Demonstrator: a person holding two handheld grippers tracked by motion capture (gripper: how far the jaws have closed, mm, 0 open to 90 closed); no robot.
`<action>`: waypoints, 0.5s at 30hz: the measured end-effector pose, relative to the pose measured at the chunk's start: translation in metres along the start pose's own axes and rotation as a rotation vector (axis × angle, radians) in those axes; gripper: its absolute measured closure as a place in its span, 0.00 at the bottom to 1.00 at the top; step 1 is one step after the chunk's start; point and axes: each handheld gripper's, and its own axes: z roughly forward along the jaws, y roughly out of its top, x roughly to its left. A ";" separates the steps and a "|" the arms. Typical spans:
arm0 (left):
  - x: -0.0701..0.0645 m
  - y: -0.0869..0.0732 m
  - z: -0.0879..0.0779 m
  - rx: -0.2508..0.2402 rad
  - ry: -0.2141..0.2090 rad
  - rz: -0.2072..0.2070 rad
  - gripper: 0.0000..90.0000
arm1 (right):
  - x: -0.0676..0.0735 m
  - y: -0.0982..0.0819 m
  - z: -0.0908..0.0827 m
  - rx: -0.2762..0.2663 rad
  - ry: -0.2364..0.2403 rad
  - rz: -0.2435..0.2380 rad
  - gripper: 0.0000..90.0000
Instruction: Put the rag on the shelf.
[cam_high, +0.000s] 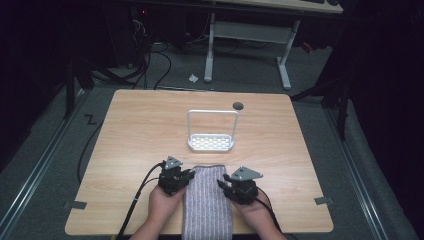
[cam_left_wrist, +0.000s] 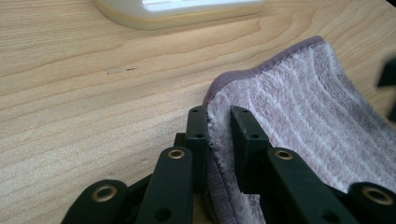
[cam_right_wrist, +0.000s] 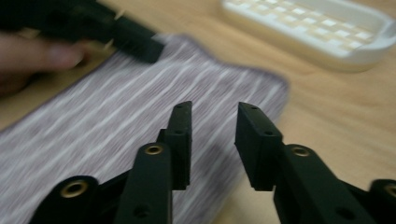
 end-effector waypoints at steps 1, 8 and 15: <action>0.000 0.000 0.000 0.000 0.001 0.001 0.87 | -0.003 0.005 0.005 0.003 -0.026 0.008 0.67; -0.002 -0.001 -0.001 -0.002 0.011 0.005 0.87 | -0.016 0.013 0.042 0.096 -0.096 0.101 0.64; -0.002 -0.001 -0.001 0.000 0.015 0.008 0.87 | -0.012 0.013 0.045 0.109 -0.067 0.085 0.76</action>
